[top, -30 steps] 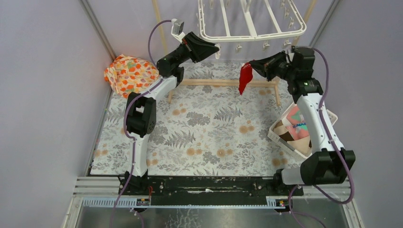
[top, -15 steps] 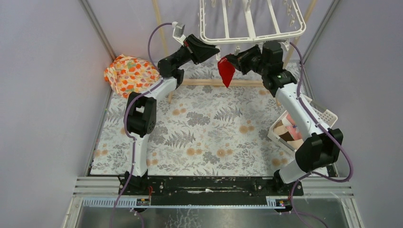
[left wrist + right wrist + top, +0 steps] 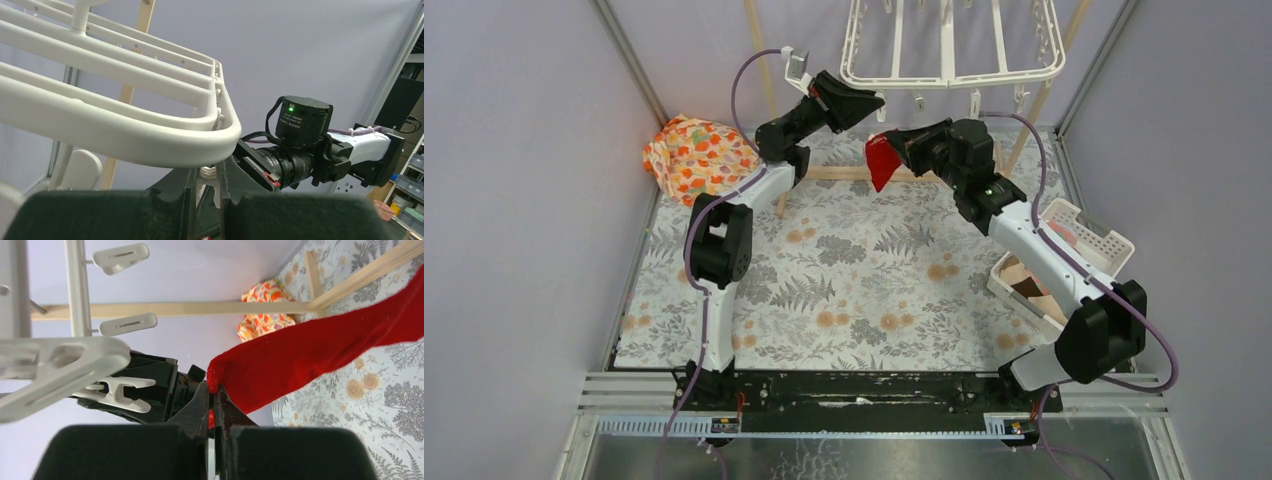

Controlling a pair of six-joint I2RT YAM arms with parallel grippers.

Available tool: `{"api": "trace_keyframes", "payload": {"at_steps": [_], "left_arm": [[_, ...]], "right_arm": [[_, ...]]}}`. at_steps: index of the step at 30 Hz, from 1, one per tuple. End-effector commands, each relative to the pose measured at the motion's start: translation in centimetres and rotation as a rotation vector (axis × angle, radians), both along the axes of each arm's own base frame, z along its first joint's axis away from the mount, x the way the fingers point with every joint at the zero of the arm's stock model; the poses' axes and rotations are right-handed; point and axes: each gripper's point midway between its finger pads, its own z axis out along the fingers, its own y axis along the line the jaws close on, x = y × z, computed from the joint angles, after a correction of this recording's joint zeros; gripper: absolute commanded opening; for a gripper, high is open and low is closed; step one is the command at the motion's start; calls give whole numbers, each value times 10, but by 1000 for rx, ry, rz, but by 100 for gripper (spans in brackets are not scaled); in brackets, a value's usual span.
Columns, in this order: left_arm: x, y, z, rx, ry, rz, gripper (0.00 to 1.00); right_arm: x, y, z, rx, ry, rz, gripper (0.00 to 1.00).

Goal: Clip the socks to the hanger
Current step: Clamp the sock onto the hanger.

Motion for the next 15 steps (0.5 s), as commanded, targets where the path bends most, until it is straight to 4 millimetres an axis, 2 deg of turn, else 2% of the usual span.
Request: {"api": "trace_keyframes", "payload": {"at_steps": [1, 8, 15], "left_arm": [[-3, 4, 14, -16, -43, 30, 0], [-1, 4, 11, -12, -47, 45, 0], [1, 4, 9, -12, -46, 48, 0]], "right_arm": [[-7, -20, 54, 91, -145, -93, 0], [-14, -35, 66, 118, -179, -173, 0], [-13, -37, 61, 114, -173, -214, 0]]}}
